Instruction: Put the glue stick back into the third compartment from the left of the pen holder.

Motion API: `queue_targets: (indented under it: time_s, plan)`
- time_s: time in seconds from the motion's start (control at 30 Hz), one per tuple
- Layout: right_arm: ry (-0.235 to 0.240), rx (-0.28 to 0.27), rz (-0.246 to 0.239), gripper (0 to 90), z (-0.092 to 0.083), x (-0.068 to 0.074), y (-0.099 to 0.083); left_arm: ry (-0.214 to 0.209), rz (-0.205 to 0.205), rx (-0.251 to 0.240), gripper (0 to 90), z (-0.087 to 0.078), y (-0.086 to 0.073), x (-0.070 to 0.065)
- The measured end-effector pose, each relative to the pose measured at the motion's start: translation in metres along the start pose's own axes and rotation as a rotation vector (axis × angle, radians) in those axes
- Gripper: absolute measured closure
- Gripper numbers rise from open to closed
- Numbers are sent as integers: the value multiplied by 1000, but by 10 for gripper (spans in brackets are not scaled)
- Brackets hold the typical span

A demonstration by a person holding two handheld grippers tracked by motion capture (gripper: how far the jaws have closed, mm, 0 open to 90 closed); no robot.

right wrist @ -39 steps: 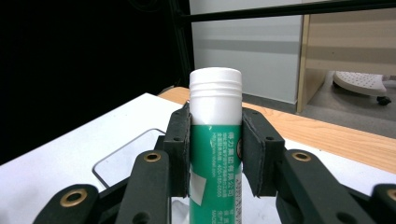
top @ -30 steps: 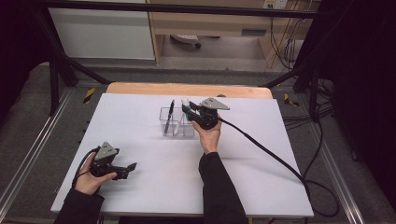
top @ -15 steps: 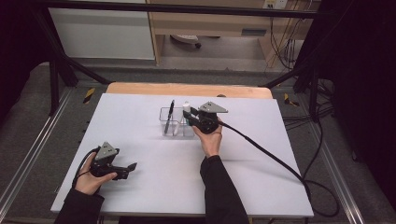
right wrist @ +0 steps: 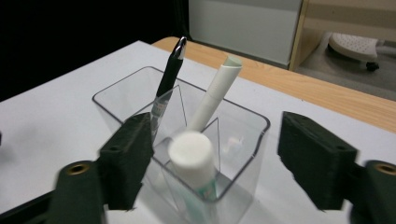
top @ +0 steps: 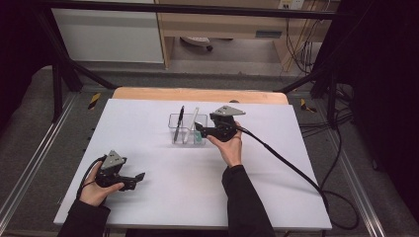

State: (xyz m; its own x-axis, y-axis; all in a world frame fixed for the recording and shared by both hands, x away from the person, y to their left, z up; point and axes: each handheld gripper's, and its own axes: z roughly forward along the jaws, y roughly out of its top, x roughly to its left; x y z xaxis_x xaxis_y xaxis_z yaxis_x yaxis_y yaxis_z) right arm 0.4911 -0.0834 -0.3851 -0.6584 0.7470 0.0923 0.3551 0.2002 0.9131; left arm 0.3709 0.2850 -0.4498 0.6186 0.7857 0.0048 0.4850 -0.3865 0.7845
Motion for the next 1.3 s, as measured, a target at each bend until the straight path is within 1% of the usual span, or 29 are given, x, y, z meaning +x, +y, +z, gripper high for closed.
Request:
queue_targets:
  time_s: [0.07, 0.13, 0.27, 0.37, 0.43, 0.53, 0.6, 0.73, 0.8, 0.9, 0.93, 1.03, 1.1, 1.23, 1.3]
  plan:
    - [3, 28, 6, 149, -8, -1, 3, 1, 2, 2, 63, 1, 0, 0]
    - [17, 77, 17, 98, -15, -3, 4, 0, 4, 6, 63, 1, -1, 0]
    - [27, 155, -3, 32, -31, -1, 1, 0, 6, 5, 63, 2, 0, -1]
    - [26, 203, -32, 14, -42, -1, -5, -2, 6, 7, 63, 2, -1, -2]
    - [21, 230, -38, 7, -49, -2, -11, -2, 6, 10, 62, 3, -1, -2]
    - [15, 255, -29, 7, -60, -6, -19, -4, 7, 11, 62, 3, -1, -3]
    - [27, 261, -18, 7, -70, -11, -27, -5, 9, 11, 61, 3, -1, -3]
    - [33, 271, 1, 7, -85, -19, -41, -9, 11, 12, 59, 3, -1, -4]
    - [37, 271, 6, 7, -94, -23, -50, -9, 10, 12, 59, 3, -1, -4]
    - [55, 259, 14, 7, -108, -30, -65, -13, 15, 13, 59, 4, -1, -5]
    - [59, 259, 7, 6, -112, -33, -70, -13, 15, 14, 59, 4, -1, -5]
    - [44, 274, 9, 6, -122, -39, -85, -17, 20, 19, 59, 5, -2, -7]
    - [37, 268, 28, 7, -128, -43, -94, -19, 22, 18, 59, 5, -2, -7]
    - [51, 265, 45, 6, -141, -48, -109, -18, 22, 17, 59, 5, -2, -7]
    - [36, 272, 32, 7, -146, -51, -116, -19, 27, 20, 59, 5, -2, -8]
